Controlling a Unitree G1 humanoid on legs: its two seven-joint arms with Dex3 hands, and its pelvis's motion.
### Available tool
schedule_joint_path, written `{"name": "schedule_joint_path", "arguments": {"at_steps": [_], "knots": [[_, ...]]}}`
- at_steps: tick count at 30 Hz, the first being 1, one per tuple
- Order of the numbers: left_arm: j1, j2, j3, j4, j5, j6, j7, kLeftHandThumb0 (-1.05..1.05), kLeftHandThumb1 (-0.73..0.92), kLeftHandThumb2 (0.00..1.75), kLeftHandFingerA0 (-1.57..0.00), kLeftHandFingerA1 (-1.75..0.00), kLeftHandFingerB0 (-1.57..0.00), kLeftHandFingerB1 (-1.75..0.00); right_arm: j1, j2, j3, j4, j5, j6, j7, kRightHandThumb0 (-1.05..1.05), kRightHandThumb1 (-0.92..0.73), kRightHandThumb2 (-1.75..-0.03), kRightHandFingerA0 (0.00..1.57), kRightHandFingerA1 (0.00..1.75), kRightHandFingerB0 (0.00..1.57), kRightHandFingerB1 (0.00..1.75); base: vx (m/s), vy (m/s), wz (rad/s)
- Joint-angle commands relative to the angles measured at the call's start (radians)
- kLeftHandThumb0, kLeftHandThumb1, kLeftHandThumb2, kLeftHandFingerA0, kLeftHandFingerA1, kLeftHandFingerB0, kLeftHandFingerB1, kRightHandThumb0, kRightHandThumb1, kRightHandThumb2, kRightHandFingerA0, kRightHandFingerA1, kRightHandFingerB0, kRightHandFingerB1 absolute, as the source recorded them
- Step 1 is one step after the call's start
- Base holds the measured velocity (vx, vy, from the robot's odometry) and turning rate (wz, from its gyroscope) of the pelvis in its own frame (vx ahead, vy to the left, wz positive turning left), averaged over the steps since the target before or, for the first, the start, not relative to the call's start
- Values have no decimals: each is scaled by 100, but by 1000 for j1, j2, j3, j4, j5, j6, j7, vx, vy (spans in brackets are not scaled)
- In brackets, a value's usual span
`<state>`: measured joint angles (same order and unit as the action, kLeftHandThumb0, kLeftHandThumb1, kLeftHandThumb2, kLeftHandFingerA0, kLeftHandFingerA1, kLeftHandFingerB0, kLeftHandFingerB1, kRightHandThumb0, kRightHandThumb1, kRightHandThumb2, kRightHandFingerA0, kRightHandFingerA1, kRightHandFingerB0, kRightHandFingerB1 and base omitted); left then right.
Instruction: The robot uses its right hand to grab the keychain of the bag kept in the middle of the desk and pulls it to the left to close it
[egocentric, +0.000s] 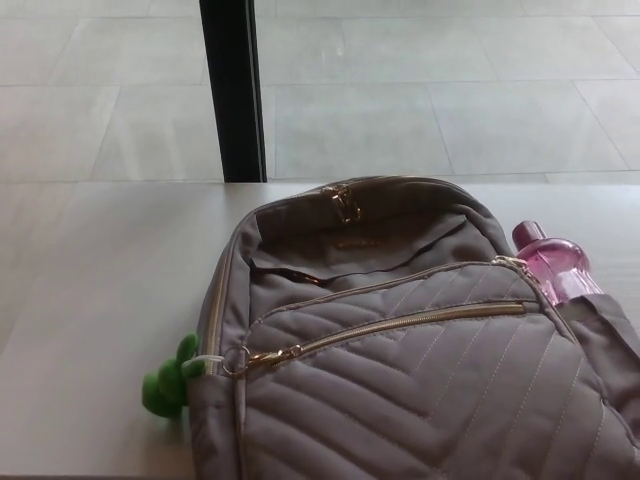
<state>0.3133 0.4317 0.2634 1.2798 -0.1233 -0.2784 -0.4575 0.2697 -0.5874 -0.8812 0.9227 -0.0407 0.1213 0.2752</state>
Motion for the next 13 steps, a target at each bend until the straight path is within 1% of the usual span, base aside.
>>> {"name": "schedule_joint_path", "arguments": {"at_steps": [1, 2, 3, 4, 5, 6, 7, 8, 9, 10, 12, 13], "knots": [[10, 43, 53, 23, -32, 62, 41, -78, 33, 107, -74, -101, -43, -79, -4, 47, -165, 144, 275, 33, 35, -64, -61, -89, 26, 68, 3, 52, 0, 0, 0], [12, 44, 50, 22, -27, 56, 39, -79, 43, 101, -69, -109, -42, -86, 2, 41, -149, 149, 264, 33, 71, -64, -61, -87, 32, 69, 7, 54, 0, 0, 0], [16, 46, 45, 21, -18, 46, 36, -82, 43, 95, -67, -113, -34, -89, 10, 40, -129, 148, 247, 24, 85, -63, -58, -86, 41, 72, 10, 56, 0, 0, 0], [17, 46, 49, 21, -20, 45, 32, -86, 35, 103, -72, -105, -40, -83, 15, 38, -117, 143, 239, 28, 90, -62, -57, -85, 45, 74, 11, 57, 0, 0, 0], [16, 46, 53, 24, -21, 51, 31, -81, 36, 109, -72, -100, -35, -77, 22, 34, -105, 146, 232, 26, 113, -62, -56, -85, 47, 74, 13, 56, 0, 0, 0], [15, 46, 53, 28, -16, 53, 34, -82, 36, 108, -70, -98, -39, -78, 26, 28, -91, 155, 227, 18, 131, -62, -55, -85, 47, 74, 15, 56, 0, 0, 0], [15, 47, 54, 28, -14, 52, 29, -82, 36, 108, -70, -98, -39, -78, 27, 24, -83, 161, 229, 16, 140, -62, -55, -85, 47, 74, 15, 56, 0, 0, 0], [17, 46, 65, 26, -24, 64, 19, -78, 35, 108, -67, -97, -35, -76, 29, 22, -69, 168, 226, -3, 147, -62, -55, -85, 48, 74, 14, 56, 0, 0, 0], [19, 45, 75, 22, -34, 71, 10, -75, 33, 107, -69, -98, -35, -76, 29, 17, -55, 175, 222, -8, 150, -62, -55, -86, 50, 74, 17, 56, 0, 0, 0], [21, 43, 83, 19, -38, 72, 6, -71, 39, 100, -62, -116, -34, -92, 30, 14, -47, 177, 227, -8, 154, -62, -54, -86, 48, 73, 17, 56, 0, 0, 0], [27, 43, 93, 16, -38, 73, 0, -71, 39, 100, -62, -116, -34, -92, 37, 12, -35, 178, 238, -10, 161, -62, -54, -86, 48, 73, 17, 56, 0, 0, 0], [35, 45, 84, 10, -25, 57, 3, -77, 42, 98, -63, -114, -31, -89, 39, 10, -27, 179, 238, -13, 161, -62, -54, -86, 48, 72, 17, 56, 0, 0, 0]]}}
